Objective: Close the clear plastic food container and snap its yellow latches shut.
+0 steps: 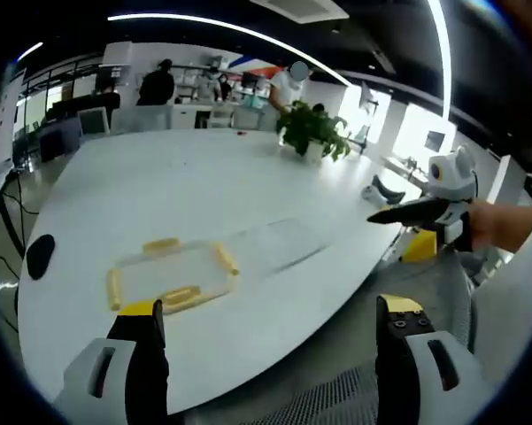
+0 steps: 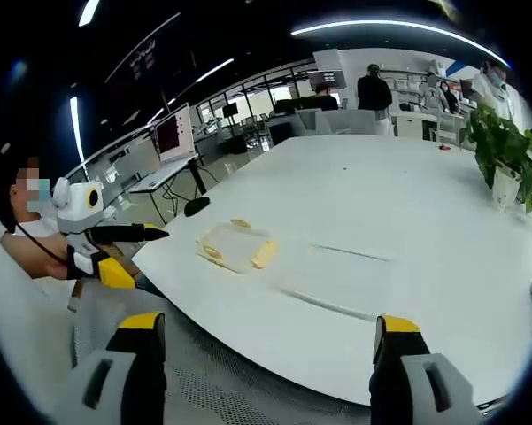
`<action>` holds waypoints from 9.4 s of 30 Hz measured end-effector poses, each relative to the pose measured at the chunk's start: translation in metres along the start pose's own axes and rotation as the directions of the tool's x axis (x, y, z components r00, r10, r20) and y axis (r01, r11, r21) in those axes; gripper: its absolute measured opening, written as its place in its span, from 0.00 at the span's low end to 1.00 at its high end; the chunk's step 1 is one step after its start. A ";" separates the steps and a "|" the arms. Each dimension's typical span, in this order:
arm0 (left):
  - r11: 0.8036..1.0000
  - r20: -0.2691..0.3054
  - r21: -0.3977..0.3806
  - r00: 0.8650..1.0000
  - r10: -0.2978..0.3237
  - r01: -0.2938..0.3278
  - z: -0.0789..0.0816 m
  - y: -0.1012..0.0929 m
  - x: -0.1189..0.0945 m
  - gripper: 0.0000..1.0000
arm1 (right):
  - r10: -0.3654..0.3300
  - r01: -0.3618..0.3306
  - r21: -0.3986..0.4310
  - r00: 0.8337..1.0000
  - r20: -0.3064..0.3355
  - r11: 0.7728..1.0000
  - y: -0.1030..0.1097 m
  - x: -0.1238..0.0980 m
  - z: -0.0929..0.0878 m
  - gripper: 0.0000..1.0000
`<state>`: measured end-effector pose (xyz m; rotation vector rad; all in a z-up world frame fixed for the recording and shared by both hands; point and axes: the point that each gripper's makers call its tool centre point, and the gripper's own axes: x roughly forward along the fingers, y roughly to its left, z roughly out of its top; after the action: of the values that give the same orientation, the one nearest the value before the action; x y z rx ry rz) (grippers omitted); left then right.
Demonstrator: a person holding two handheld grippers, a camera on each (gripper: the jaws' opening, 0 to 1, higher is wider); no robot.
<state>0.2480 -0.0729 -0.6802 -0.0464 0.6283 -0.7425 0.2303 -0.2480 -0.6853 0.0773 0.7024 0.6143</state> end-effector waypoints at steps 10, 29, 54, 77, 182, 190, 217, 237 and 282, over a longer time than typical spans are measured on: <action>1.000 0.001 0.002 1.000 0.000 0.000 0.000 0.000 0.000 0.99 | 0.001 -0.001 0.002 1.000 0.003 1.000 0.000 0.000 0.000 0.99; 1.000 -0.002 0.004 1.000 -0.001 0.001 0.000 -0.001 0.000 0.99 | 0.003 -0.003 0.003 1.000 0.012 1.000 0.000 0.000 0.002 0.99; 1.000 0.000 -0.011 1.000 -0.004 0.004 0.001 0.002 0.000 0.98 | 0.016 -0.016 -0.013 1.000 0.011 1.000 0.003 0.002 0.004 0.99; 0.999 0.021 -0.034 1.000 -0.010 0.011 0.006 0.003 -0.001 0.99 | 0.005 -0.004 -0.016 1.000 0.019 1.000 0.003 0.002 0.008 0.99; 0.733 -0.482 0.543 0.867 -0.128 0.410 -0.011 0.171 0.038 0.65 | 0.153 -0.351 -0.554 0.916 -0.371 0.755 0.029 0.170 0.045 0.60; 0.707 -0.533 0.550 0.839 -0.112 0.444 -0.023 0.180 0.043 0.62 | 0.143 -0.382 -0.557 0.894 -0.424 0.737 0.023 0.184 0.037 0.58; 0.557 -0.607 0.624 0.789 -0.096 0.548 -0.037 0.197 0.059 0.49 | 0.126 -0.480 -0.610 0.839 -0.530 0.630 0.014 0.208 0.024 0.53; 0.551 -0.652 0.599 0.753 -0.085 0.581 -0.046 0.201 0.061 0.39 | 0.104 -0.540 -0.631 0.799 -0.593 0.557 0.007 0.219 0.014 0.44; 0.571 -0.662 0.588 0.746 -0.068 0.573 -0.044 0.197 0.046 0.37 | 0.080 -0.569 -0.649 0.779 -0.621 0.505 0.023 0.214 0.018 0.38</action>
<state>0.3713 0.0524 -0.7903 0.9390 0.8439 -1.4011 0.3575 -0.1083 -0.7904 -0.9014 0.8691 1.3521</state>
